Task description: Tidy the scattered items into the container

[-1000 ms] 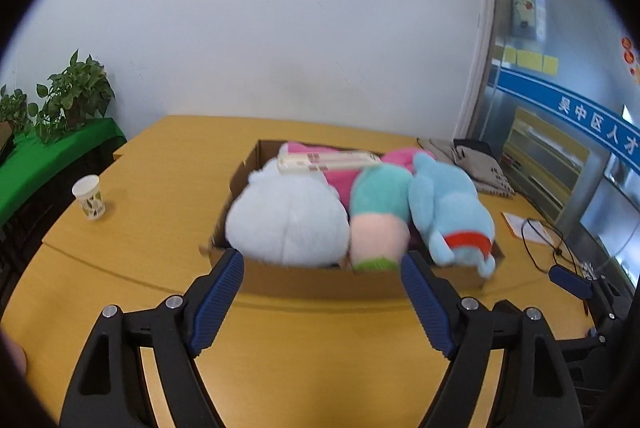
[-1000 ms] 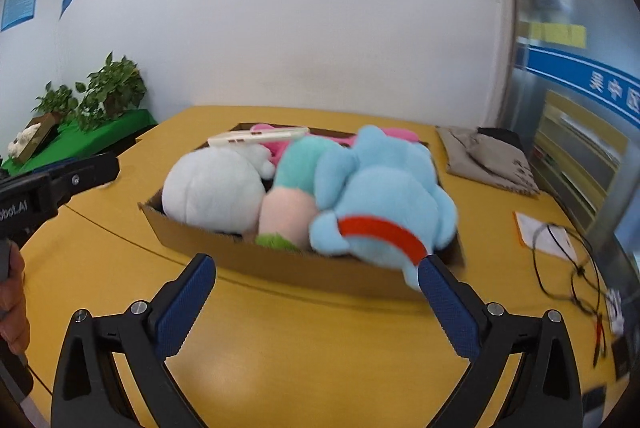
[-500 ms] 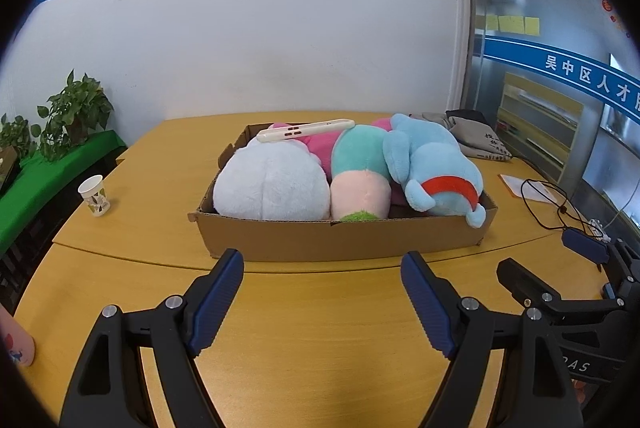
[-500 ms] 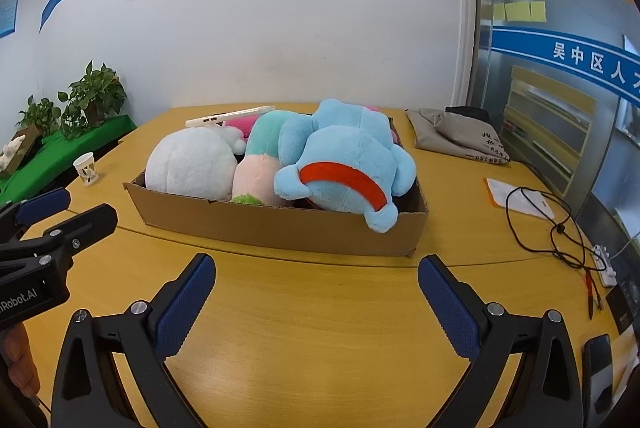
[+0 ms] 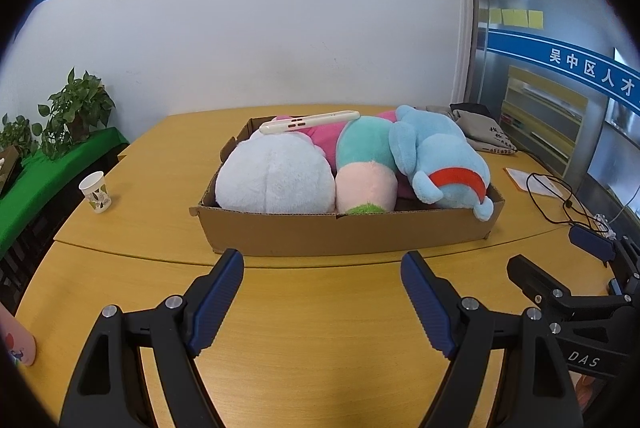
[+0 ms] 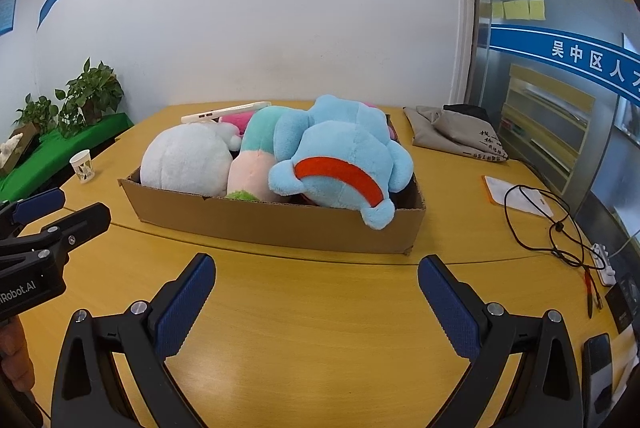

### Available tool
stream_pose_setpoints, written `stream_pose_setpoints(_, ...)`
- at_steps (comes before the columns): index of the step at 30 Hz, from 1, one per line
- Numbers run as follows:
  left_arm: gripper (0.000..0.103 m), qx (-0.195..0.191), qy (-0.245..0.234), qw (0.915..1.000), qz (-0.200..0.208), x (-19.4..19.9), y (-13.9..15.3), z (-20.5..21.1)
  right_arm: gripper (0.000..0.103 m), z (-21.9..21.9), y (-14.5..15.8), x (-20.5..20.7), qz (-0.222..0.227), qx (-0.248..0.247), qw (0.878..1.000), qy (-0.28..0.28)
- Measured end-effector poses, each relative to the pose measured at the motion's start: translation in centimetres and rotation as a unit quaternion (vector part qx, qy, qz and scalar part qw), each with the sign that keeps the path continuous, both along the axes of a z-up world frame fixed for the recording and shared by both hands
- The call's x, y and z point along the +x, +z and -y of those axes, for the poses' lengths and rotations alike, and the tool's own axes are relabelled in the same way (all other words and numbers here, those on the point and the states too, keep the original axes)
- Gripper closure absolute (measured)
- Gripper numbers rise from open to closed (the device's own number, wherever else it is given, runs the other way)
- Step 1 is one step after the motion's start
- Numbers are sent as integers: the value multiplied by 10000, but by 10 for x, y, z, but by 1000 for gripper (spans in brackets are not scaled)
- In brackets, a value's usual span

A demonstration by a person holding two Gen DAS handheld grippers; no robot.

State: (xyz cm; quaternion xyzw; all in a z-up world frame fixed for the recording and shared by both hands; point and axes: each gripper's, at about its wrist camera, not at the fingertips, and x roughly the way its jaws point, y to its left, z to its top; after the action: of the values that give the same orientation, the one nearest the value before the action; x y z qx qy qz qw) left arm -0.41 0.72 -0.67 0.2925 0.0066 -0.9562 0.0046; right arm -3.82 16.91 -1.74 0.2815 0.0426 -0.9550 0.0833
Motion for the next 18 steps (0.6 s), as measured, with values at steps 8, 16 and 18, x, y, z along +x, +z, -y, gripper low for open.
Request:
stream_pose_setpoints(8, 22, 82, 48, 9999, 83, -5, -5, 5, 0, 1, -4, -2, 66, 4, 10000, 26)
stream_pose_setpoints(16, 22, 111, 59, 9998, 184, -7, -11, 8, 0, 2, -7, -3, 126, 11, 9999, 32)
stream_pose_setpoints(18, 22, 121, 55, 9997, 220, -7, -13, 8, 0, 3, -8, -3, 138, 21, 9999, 43)
